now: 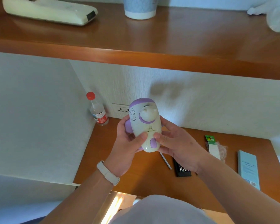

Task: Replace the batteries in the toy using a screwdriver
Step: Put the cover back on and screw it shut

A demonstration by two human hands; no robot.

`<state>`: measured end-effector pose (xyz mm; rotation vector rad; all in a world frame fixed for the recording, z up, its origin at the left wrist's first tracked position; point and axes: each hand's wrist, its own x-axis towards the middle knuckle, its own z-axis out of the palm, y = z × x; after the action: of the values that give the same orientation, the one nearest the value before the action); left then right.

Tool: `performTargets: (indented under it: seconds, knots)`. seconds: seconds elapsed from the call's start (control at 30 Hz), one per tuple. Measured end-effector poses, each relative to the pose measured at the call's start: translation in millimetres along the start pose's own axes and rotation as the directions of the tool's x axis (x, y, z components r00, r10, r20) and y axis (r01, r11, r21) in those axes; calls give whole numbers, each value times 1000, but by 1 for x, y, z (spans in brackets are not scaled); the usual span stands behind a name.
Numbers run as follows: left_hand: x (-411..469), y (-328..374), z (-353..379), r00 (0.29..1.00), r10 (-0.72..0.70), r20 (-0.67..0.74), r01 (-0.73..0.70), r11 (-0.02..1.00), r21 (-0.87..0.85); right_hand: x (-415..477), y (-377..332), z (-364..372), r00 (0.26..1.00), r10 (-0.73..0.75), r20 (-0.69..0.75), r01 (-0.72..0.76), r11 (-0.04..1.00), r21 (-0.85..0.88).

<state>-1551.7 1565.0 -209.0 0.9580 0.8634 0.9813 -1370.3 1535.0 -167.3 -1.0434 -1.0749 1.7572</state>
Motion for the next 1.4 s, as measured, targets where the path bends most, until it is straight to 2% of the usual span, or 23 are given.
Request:
performTargets:
  seconds: [0.33,0.6,0.97,1.4]
  knots:
    - [0,4,-1,999,-2,39,2,1000,2,-3,-1,-1,1000,-18,-15,18,1000,-26]
    - [0,8,0,999,35,2,-35,999,-12,0,-6,0,999,-48,-4,47,995,-89]
    - [0,11,-2,998,65,-15,-64,996,67,4,-7,6,995,-93,-43,83,977,-196]
    - [9,6,-6,998,51,-32,-46,989,140,15,3,-1,989,-89,-116,63,975,-212]
